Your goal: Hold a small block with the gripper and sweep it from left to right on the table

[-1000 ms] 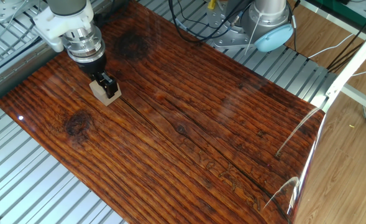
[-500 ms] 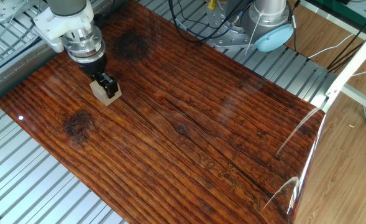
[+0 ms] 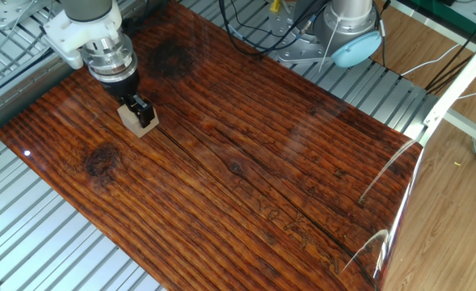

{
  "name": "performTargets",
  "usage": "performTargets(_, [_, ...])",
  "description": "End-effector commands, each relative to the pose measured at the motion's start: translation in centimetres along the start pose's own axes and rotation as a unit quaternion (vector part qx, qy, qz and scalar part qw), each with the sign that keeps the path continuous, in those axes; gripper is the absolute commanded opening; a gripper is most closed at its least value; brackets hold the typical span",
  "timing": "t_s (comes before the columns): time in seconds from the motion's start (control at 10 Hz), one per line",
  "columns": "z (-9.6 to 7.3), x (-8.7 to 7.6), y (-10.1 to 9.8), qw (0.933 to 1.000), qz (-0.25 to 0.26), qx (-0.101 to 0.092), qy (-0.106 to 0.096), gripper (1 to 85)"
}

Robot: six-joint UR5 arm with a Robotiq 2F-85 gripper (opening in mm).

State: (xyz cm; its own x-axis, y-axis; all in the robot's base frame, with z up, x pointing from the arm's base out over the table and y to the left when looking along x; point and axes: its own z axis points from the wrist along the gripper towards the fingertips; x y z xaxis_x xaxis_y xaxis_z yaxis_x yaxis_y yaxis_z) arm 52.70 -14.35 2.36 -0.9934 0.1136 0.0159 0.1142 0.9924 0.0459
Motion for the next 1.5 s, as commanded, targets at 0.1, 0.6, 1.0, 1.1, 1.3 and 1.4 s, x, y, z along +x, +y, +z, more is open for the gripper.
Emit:
performTargets(0.1, [-0.21,-0.09,0.47,1.0,0.006,-0.004,0.002,1.0])
performTargets(0.6, [0.03,-0.17,0.59,1.0,0.007,-0.006,0.0,1.0])
performTargets(1.0, [-0.15,-0.09,0.75,0.9999,0.007,-0.008,0.001,1.0])
performTargets(1.1, [-0.13,-0.1,0.73,0.9999,0.007,-0.008,0.001,1.0])
performTargets(1.3, [-0.1,-0.12,0.79,0.9999,0.007,-0.009,0.0,1.0])
performTargets(1.4, [-0.08,-0.12,0.8,0.9999,0.007,-0.009,0.0,1.0])
